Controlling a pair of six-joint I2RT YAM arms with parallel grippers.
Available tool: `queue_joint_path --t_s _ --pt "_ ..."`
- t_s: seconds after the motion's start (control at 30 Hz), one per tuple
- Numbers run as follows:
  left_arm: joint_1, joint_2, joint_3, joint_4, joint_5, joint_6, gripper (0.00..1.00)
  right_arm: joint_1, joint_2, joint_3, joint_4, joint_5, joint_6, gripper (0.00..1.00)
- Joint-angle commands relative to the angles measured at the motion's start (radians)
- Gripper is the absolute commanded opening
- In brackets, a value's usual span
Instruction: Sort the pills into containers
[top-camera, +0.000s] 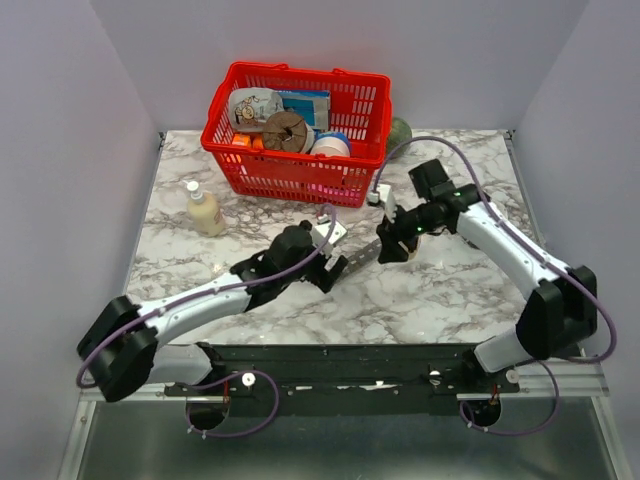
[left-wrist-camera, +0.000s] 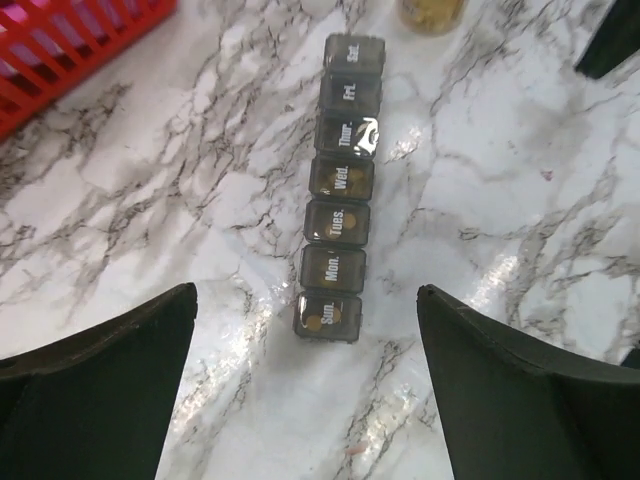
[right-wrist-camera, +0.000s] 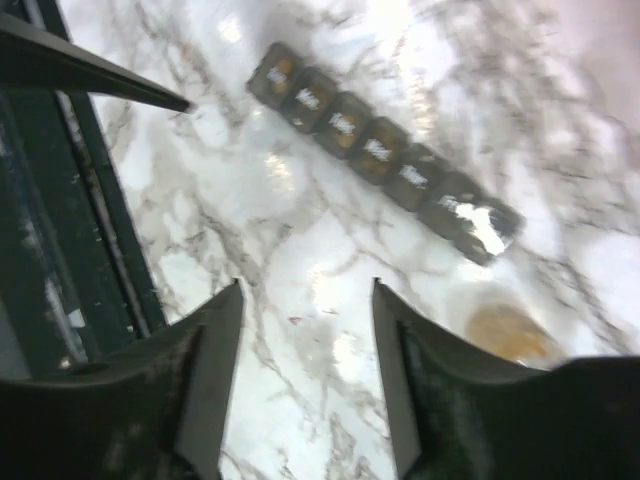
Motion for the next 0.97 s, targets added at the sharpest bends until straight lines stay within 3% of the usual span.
queue_joint_path --t_s 0.0,0.1,0.17,0.33,0.4,0.47,0.57,0.73,0.93 --pt "0.011 -0.240 -0.035 -0.076 0.005 -0.023 0.99 -0.064 -0.168 0.009 0.000 0.063 -0.015 0.68" --pt "0.028 -0.398 -0.028 -0.137 -0.028 -0.052 0.99 -0.109 -0.257 0.022 0.038 0.100 0.008 0.84" --pt "0.057 -0.466 0.009 -0.203 -0.052 -0.071 0.99 -0.164 -0.343 0.032 0.086 0.091 0.048 1.00" --pt "0.250 -0.579 0.191 -0.375 -0.042 -0.128 0.99 -0.368 -0.461 0.087 0.251 0.009 0.319 1.00" --pt "0.287 -0.574 0.254 -0.470 -0.067 -0.102 0.99 -0.383 -0.510 0.111 0.276 0.028 0.373 1.00" --pt "0.294 -0.565 0.329 -0.540 -0.099 -0.050 0.99 -0.385 -0.558 0.099 0.380 0.148 0.515 1.00" --pt "0.292 -0.548 0.373 -0.567 -0.136 -0.020 0.99 -0.385 -0.572 0.176 0.364 0.345 0.664 1.00" --pt "0.292 -0.549 0.379 -0.553 -0.130 -0.008 0.99 -0.385 -0.608 0.219 0.352 0.454 0.663 1.00" --pt "0.292 -0.545 0.376 -0.541 -0.119 -0.006 0.99 -0.383 -0.622 0.201 0.354 0.453 0.658 1.00"
